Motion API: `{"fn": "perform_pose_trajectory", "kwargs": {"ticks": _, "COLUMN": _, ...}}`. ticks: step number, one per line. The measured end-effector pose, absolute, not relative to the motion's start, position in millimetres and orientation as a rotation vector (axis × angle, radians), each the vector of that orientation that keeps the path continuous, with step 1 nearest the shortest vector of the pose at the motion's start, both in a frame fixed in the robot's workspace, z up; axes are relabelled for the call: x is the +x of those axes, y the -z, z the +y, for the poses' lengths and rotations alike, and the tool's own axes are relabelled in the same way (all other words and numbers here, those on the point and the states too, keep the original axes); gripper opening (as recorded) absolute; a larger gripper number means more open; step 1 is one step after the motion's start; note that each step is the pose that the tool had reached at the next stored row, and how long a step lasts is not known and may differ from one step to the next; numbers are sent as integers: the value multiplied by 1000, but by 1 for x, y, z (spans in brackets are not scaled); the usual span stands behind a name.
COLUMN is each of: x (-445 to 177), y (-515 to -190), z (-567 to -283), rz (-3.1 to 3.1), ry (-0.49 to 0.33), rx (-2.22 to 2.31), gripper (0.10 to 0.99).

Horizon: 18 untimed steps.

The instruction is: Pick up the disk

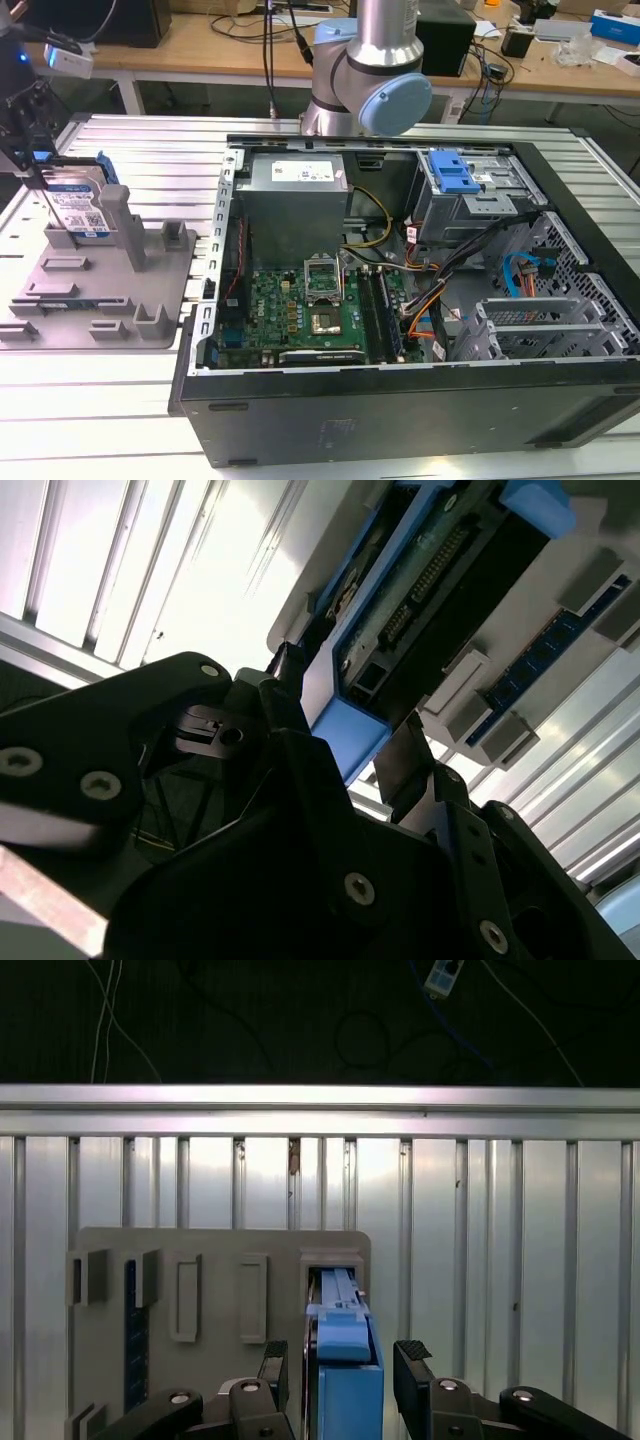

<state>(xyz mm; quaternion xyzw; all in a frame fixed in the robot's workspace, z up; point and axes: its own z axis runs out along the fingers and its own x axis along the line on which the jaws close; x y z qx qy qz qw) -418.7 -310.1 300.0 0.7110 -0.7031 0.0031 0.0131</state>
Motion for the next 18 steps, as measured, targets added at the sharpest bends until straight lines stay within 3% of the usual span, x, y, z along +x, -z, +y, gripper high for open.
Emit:
{"fn": "perform_pose_trajectory", "kwargs": {"ticks": 6, "x": -420, "y": -299, "z": -310, "rz": -2191, "ry": -10, "rx": 2215, "gripper": 529}}
{"fn": "perform_pose_trajectory", "kwargs": {"ticks": 7, "x": -420, "y": -299, "z": -310, "rz": -2191, "ry": -10, "rx": 2215, "gripper": 455}}
{"fn": "perform_pose_trajectory", "kwargs": {"ticks": 18, "x": -420, "y": -299, "z": -310, "rz": -2195, "ry": -10, "rx": 2211, "gripper": 455}}
